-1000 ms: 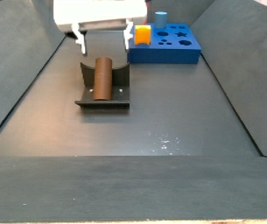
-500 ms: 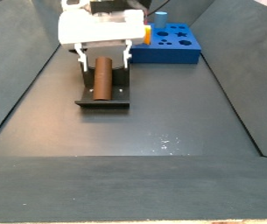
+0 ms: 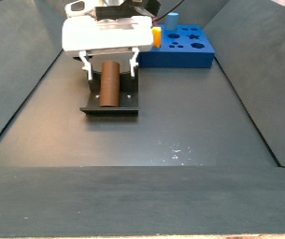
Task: Pick up the round object. Move up. Place the round object on the fixture. Regrasp the round object. Move to above the board. Insert the round object.
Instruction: Regrasp the round object, then move to above the board.
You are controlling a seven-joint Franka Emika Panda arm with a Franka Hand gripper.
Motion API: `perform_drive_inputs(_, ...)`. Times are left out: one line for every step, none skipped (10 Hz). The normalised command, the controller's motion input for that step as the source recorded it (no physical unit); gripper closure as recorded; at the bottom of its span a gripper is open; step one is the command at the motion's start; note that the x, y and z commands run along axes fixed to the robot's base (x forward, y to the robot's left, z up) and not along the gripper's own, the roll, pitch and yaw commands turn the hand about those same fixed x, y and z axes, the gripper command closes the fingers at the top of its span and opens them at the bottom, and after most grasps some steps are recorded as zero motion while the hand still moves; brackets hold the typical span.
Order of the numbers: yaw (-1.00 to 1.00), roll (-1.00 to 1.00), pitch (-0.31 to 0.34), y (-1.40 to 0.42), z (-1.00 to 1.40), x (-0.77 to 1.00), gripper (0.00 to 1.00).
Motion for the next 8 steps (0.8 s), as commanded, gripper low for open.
perform_drive_inputs(0.0,0.0,0.0,0.0,0.0,0.0,1.0)
perform_drive_inputs(0.21,0.06,0.173,0.01,1.0,0.07,1.0)
perform_drive_inputs(0.2,0.05,0.171,0.01,1.0,0.07,1.0)
perform_drive_inputs(0.18,0.01,0.159,0.01,1.0,0.07,1.0)
perform_drive_inputs(0.17,-0.01,0.13,0.01,1.0,0.07,1.0)
perform_drive_inputs(0.16,-0.03,0.094,0.01,1.0,0.07,1.0)
perform_drive_inputs(0.15,-0.02,0.075,0.01,1.0,0.06,1.0)
perform_drive_inputs(0.13,-0.03,0.058,0.0,1.0,0.06,1.0)
